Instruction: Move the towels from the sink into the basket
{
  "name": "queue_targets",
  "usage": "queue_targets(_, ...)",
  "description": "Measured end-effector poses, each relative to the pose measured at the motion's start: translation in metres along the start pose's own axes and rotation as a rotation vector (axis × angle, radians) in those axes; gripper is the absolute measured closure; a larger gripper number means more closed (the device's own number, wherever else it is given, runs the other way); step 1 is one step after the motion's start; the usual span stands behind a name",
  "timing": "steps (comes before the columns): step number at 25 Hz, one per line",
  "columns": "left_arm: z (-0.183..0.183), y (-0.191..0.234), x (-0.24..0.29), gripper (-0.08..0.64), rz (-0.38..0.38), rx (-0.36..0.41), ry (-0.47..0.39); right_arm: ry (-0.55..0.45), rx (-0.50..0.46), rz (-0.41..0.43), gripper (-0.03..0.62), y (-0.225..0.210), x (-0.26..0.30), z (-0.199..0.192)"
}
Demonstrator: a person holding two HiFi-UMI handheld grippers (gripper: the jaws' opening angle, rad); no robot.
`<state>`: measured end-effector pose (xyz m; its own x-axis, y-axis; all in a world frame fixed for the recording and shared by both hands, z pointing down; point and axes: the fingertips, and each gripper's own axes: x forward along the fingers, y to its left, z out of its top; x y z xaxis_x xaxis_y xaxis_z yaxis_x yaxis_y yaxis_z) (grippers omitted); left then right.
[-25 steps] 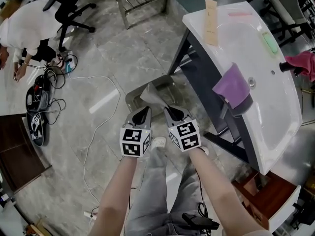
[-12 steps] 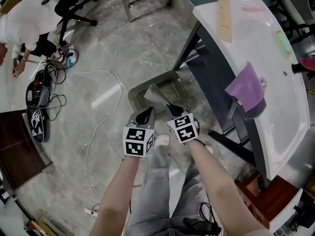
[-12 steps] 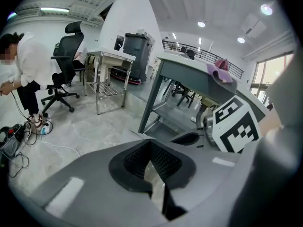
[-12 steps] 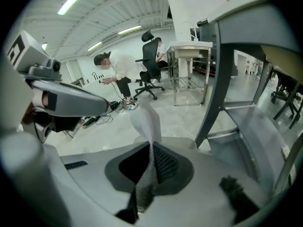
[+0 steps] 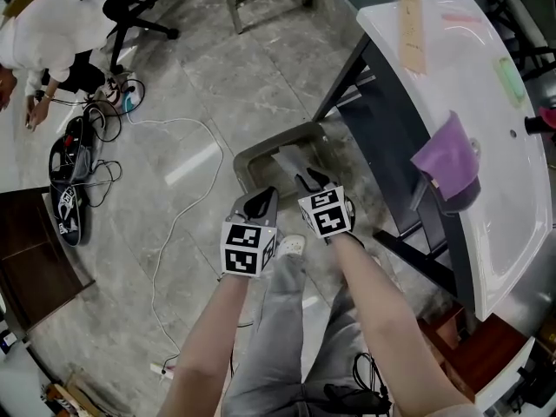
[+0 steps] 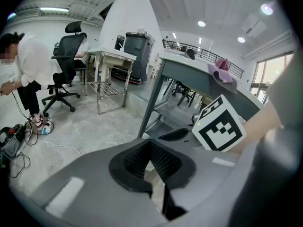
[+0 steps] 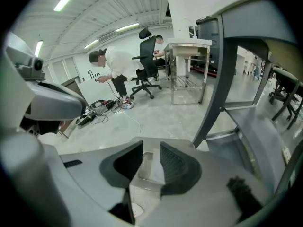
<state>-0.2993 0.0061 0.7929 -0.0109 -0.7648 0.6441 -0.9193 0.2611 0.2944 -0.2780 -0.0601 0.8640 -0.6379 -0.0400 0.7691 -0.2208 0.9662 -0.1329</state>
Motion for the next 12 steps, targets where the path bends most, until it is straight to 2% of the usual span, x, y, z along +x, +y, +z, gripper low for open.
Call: queue_targets(12,0.014,-0.010,-0.016,0.554,-0.013,0.003,-0.008,-0.022,-0.007,-0.014,0.474,0.007,-0.039,0.016)
